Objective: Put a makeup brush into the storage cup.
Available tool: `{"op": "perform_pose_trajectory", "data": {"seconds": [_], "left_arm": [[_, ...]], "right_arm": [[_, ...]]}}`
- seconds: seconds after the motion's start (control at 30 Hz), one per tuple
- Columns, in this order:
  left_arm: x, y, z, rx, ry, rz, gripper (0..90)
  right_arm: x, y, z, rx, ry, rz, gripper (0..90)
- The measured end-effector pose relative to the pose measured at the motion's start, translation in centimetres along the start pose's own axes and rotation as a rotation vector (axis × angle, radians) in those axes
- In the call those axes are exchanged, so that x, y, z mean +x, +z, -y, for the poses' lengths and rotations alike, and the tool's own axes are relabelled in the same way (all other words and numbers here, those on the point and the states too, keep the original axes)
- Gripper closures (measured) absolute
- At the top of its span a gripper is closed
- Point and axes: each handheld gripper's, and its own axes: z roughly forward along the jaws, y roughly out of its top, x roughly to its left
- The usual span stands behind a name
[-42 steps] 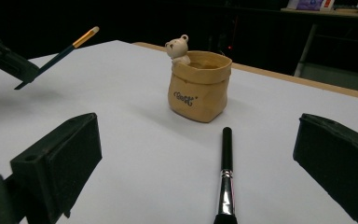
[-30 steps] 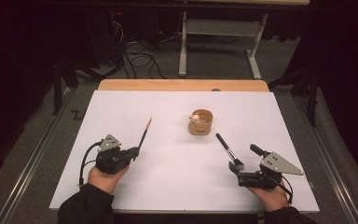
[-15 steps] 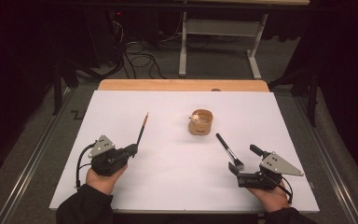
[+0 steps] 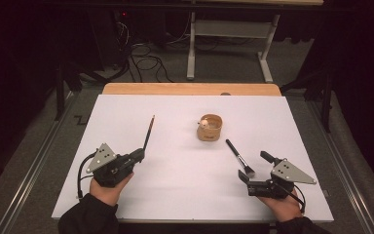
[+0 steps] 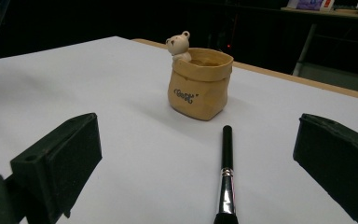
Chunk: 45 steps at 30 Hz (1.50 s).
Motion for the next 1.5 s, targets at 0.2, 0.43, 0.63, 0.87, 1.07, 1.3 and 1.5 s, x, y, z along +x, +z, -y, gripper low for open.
{"op": "perform_pose_trajectory", "data": {"seconds": [0.2,0.43,0.63,0.87,1.07,1.3,1.5], "left_arm": [[-0.5,0.1,-0.6,-0.024,0.001,0.033,84.8],[-1.8,1.1,-1.7,-0.025,0.037,0.067,84.8],[-3.2,2.6,-2.5,-0.009,0.064,0.105,84.8],[-4.9,4.7,-3.1,-0.005,0.084,0.144,84.8],[-6.2,6.0,-2.5,-0.018,0.071,0.181,84.8],[-6.3,6.1,-1.9,-0.012,0.057,0.206,84.8],[-5.9,6.1,-1.4,0.000,0.056,0.205,84.8]], "right_arm": [[0.0,0.0,0.0,0.000,0.002,-0.001,1.5],[-0.1,0.0,0.1,0.004,0.010,0.005,1.5],[-0.1,-0.1,0.1,0.002,0.011,0.002,1.5],[-0.1,-0.1,0.1,0.004,0.011,0.005,1.5],[-0.1,-0.1,0.1,0.003,0.010,0.004,1.5],[-0.1,0.0,0.1,0.003,0.016,0.004,1.5],[0.4,0.1,-0.5,-0.008,0.012,0.006,2.3]]}}
